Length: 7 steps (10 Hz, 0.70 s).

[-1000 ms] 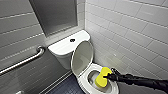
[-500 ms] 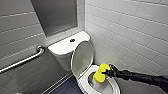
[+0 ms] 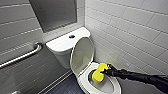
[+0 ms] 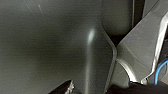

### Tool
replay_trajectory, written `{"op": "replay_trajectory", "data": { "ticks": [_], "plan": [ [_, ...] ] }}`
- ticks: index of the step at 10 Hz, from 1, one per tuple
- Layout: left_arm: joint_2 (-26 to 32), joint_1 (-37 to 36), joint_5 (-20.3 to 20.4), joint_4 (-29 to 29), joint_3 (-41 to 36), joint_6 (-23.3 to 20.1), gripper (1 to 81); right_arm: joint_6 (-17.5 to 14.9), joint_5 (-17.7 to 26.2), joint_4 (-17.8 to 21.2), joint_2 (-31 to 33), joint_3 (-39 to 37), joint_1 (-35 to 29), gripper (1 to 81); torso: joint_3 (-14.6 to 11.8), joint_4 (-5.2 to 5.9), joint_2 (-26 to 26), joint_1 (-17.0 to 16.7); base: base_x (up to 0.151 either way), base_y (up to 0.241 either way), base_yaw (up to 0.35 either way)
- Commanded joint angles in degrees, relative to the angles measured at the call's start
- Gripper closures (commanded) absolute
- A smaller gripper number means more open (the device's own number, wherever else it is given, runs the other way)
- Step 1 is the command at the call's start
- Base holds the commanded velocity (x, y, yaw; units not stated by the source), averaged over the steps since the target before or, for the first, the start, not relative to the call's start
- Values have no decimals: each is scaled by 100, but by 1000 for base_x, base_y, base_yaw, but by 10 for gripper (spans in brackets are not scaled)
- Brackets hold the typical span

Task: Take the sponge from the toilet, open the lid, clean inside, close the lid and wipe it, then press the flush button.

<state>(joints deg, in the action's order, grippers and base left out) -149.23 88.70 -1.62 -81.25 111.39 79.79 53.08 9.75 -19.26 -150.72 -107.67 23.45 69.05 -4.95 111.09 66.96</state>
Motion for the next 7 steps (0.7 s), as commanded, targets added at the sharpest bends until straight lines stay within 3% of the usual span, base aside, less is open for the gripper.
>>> {"op": "replay_trajectory", "data": {
  "ticks": [1, 7],
  "plan": [
    [59, 100, -145, -22, -134, 2, 10, 62, -26, 89, -179, -208, -890, 811, -2, 0, 0, 0, 0, 0, 0],
    [41, 135, -145, -5, -134, 2, 10, 105, -52, 116, -909, -1307, -1013, 811, 33, 0, 5, 2, 0, 0, 0]
  ]
}}
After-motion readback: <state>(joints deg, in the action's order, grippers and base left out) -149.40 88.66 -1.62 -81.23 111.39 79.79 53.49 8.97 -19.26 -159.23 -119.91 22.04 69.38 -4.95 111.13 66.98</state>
